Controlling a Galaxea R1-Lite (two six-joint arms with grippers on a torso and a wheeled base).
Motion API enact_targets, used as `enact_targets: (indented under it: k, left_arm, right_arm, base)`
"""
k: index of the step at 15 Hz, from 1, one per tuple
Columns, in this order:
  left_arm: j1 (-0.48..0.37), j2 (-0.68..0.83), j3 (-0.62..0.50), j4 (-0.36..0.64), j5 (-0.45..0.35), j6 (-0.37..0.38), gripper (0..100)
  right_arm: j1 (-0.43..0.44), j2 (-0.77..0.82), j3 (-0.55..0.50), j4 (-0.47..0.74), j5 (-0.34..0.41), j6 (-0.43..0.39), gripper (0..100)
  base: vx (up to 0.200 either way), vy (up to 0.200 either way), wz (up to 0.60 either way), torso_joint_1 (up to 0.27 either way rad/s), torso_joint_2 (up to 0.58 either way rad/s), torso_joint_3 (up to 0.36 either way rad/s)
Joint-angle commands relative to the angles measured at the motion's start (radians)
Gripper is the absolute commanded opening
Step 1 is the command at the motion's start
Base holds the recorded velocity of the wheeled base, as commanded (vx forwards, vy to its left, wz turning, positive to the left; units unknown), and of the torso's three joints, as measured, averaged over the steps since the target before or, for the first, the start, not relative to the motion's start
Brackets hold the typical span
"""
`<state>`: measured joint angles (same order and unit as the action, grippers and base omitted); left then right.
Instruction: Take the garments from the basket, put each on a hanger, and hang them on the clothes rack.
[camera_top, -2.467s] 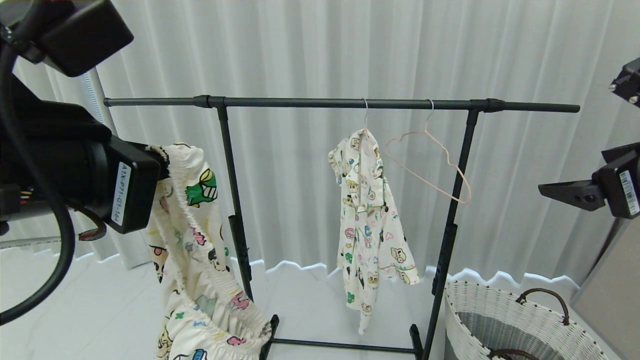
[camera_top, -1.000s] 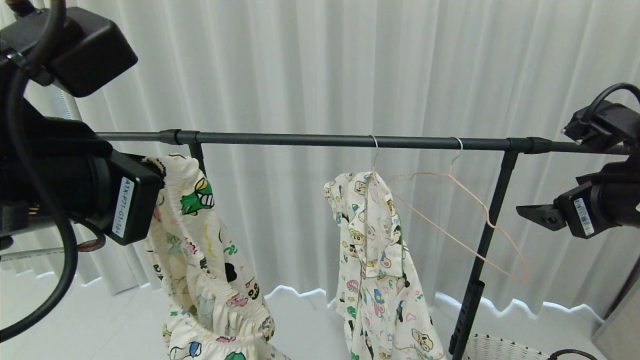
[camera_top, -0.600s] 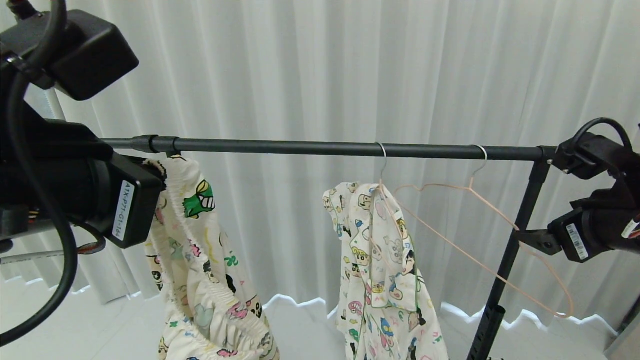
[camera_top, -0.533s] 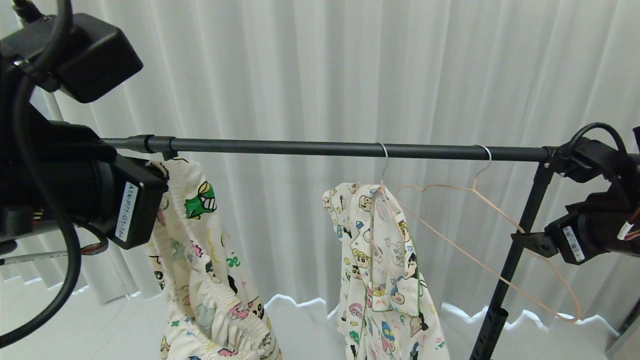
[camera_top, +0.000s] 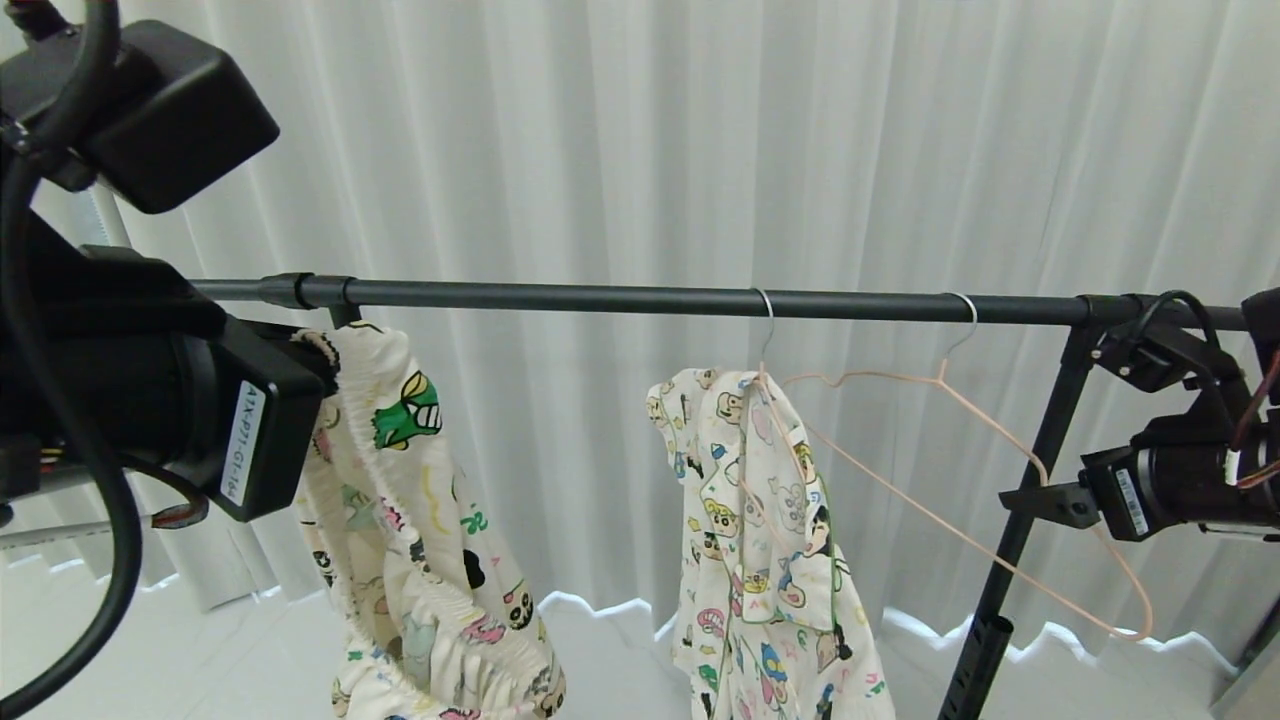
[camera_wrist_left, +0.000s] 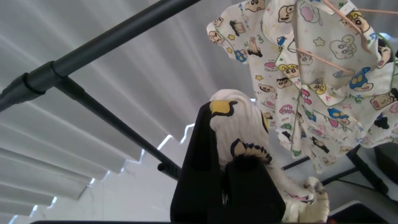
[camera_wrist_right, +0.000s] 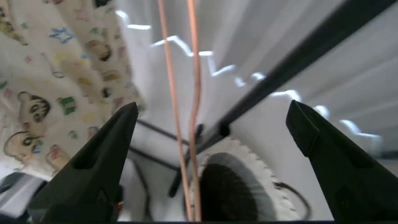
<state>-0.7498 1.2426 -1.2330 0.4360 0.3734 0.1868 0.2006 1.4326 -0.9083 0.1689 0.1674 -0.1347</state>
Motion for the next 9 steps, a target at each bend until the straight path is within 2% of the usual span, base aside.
enact_targets:
  k: [1, 5, 9]
  left_arm:
    - [0.0, -0.011, 0.0, 0.0, -0.001, -0.001, 0]
    - [0.0, -0.018, 0.006, 0.0, -0.001, -0.006, 0]
    - [0.0, -0.008, 0.018, 0.0, -0.001, -0.003, 0]
  right_arm:
    - [-0.026, 0.083, -0.007, -0.002, 0.035, 0.001, 100]
    - [-0.015, 0.19, -0.007, -0.152, 0.035, 0.001, 100]
    - [-0.015, 0.216, -0.003, -0.157, 0.043, 0.015, 100]
  base:
    - [0.0, 0.0, 0.0, 0.0, 0.0, 0.0]
    - [0.0, 0.0, 0.0, 0.0, 0.0, 0.0]
    - [0.0, 0.0, 0.0, 0.0, 0.0, 0.0]
